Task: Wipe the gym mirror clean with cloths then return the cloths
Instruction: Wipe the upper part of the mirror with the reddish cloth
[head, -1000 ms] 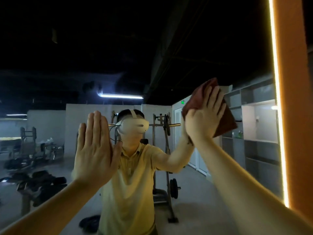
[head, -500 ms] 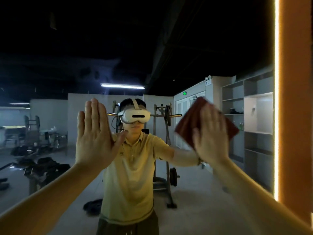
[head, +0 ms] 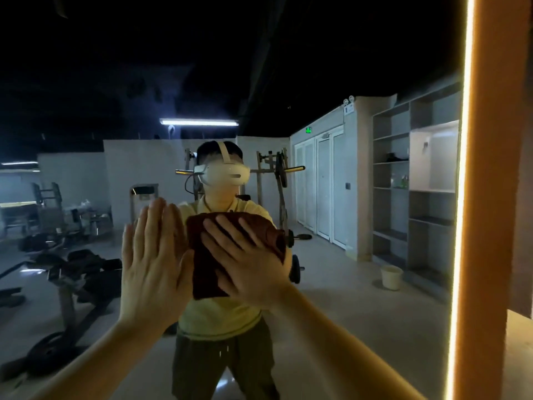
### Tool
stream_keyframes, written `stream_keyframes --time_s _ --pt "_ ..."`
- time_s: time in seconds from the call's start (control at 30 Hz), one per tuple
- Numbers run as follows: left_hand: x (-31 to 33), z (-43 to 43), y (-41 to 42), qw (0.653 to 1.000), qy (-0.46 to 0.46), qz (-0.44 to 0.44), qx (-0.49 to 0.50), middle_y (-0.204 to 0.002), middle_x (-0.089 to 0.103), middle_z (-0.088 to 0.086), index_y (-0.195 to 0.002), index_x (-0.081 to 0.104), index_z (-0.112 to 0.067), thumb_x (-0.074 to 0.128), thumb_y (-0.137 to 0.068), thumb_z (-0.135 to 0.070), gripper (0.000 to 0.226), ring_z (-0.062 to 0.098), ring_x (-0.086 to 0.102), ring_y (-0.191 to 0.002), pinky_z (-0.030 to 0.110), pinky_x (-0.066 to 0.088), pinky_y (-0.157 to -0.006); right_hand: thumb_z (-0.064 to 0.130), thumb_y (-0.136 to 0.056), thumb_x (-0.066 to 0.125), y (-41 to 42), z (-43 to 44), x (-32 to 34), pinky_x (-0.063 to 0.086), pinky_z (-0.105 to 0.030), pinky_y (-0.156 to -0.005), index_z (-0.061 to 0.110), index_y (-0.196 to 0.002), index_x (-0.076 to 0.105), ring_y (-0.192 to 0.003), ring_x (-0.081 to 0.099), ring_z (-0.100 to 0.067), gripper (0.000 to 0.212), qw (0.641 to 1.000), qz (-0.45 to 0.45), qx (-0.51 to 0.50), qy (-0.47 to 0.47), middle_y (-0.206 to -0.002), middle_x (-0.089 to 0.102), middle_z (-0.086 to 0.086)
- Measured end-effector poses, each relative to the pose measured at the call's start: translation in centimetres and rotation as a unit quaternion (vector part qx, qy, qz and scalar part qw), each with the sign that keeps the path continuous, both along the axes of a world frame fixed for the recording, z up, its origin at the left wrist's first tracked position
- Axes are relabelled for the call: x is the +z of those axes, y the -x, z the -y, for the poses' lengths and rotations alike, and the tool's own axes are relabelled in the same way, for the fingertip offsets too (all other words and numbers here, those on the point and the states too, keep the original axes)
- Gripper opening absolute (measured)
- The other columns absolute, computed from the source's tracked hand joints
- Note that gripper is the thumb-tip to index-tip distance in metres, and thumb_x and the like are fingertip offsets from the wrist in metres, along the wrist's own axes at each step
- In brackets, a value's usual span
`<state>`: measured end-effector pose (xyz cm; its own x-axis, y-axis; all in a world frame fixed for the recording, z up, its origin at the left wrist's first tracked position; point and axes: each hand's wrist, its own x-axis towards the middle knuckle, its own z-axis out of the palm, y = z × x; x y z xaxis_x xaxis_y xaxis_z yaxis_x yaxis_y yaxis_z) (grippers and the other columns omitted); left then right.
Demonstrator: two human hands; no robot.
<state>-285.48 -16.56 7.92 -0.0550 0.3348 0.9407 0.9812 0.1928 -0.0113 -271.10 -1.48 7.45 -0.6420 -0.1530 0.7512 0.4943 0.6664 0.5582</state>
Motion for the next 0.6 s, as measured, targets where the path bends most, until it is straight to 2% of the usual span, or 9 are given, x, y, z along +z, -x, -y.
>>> stream_keyframes --time_s 0.07,0.13,0.2,0.3,0.37,0.4,0.43,0.53,0.6 --pt "-0.8 -1.2 0.2 1.0 0.007 0.0 0.014 -0.176 -0.004 0.014 -0.167 0.005 -0.006 0.041 -0.104 -0.044 0.082 0.03 -0.004 -0.163 0.053 0.0 -0.131 0.048 -0.103 0.035 -5.0 -3.5 0.5 0.001 -0.052 -0.13 0.014 -0.165 0.014 -0.162 0.001 -0.027 0.074 0.999 -0.027 -0.023 0.003 -0.173 0.004 -0.007" --pt "-1.2 -2.8 0.0 0.999 -0.001 0.005 0.04 -0.175 -0.004 0.019 -0.166 0.004 -0.002 0.042 -0.103 -0.049 0.088 0.036 -0.004 -0.162 0.058 0.003 -0.13 0.046 -0.106 0.032 -10.1 -6.9 1.7 0.011 -0.056 -0.129 0.012 -0.164 0.016 -0.162 0.003 -0.026 0.069 0.987 -0.133 -0.047 0.076 -0.173 0.007 -0.008" --pt "-1.5 -4.1 -0.1 0.998 -0.02 0.007 0.062 -0.173 -0.004 0.024 -0.165 0.002 0.001 0.037 -0.101 -0.056 0.092 0.04 -0.002 -0.161 0.062 0.005 -0.129 0.043 -0.108 0.027 -14.3 -9.3 2.5 0.013 -0.056 -0.129 0.011 -0.165 0.013 -0.162 0.002 -0.026 0.067 0.954 -0.242 -0.08 0.157 -0.174 0.008 -0.009" --pt "-1.7 -5.1 0.5 0.997 -0.039 -0.014 0.066 -0.173 -0.005 0.024 -0.165 0.001 0.001 0.035 -0.1 -0.06 0.096 0.041 -0.001 -0.161 0.062 0.005 -0.129 0.039 -0.105 0.029 -15.2 -10.1 2.8 0.014 -0.057 -0.128 0.005 -0.166 0.013 -0.161 0.01 -0.03 0.071 0.866 -0.415 -0.062 0.271 -0.173 0.014 -0.013" --pt "-1.7 -5.1 0.9 0.997 -0.049 -0.023 0.062 -0.174 -0.006 0.022 -0.165 0.001 0.0 0.036 -0.1 -0.061 0.096 0.04 -0.001 -0.161 0.059 0.003 -0.13 0.042 -0.101 0.027 -11.2 -7.8 3.1 0.014 -0.058 -0.128 0.005 -0.166 0.011 -0.16 0.012 -0.032 0.077 0.793 -0.516 -0.059 0.317 -0.173 0.014 -0.015" --pt "-1.7 -5.0 1.0 0.997 -0.052 -0.022 0.055 -0.174 -0.006 0.021 -0.166 0.0 -0.001 0.036 -0.1 -0.062 0.097 0.04 -0.001 -0.162 0.058 0.002 -0.13 0.042 -0.098 0.028 -8.5 -6.0 3.1 0.012 -0.058 -0.128 0.006 -0.166 0.01 -0.16 0.011 -0.032 0.079 0.776 -0.537 -0.059 0.325 -0.173 0.013 -0.015" --pt "-1.8 -4.9 1.0 0.998 -0.053 -0.017 0.035 -0.174 -0.007 0.019 -0.166 0.0 -0.002 0.036 -0.099 -0.063 0.097 0.038 -0.002 -0.162 0.056 0.0 -0.13 0.042 -0.096 0.029 -5.8 -4.1 2.6 0.009 -0.058 -0.129 0.008 -0.166 0.009 -0.161 0.008 -0.032 0.08 0.784 -0.529 -0.05 0.321 -0.173 0.011 -0.015" --pt "-2.0 -4.0 1.2 0.997 -0.051 0.011 -0.06 -0.176 -0.006 0.011 -0.168 0.004 -0.009 0.03 -0.101 -0.063 0.09 0.033 -0.003 -0.163 0.05 -0.005 -0.131 0.039 -0.1 0.033 2.1 0.8 -0.9 -0.002 -0.053 -0.13 0.013 -0.167 0.007 -0.162 0.0 -0.032 0.077 0.883 -0.397 -0.012 0.251 -0.175 0.003 -0.013" --pt "-2.4 -3.3 1.7 0.996 -0.041 0.01 -0.081 -0.177 -0.002 0.01 -0.168 0.01 -0.009 0.026 -0.103 -0.063 0.086 0.033 -0.002 -0.163 0.049 -0.004 -0.131 0.045 -0.108 0.026 4.8 3.0 -4.0 0.0 -0.053 -0.13 0.015 -0.167 0.01 -0.162 0.002 -0.032 0.069 0.932 -0.284 0.031 0.221 -0.175 0.002 -0.01"
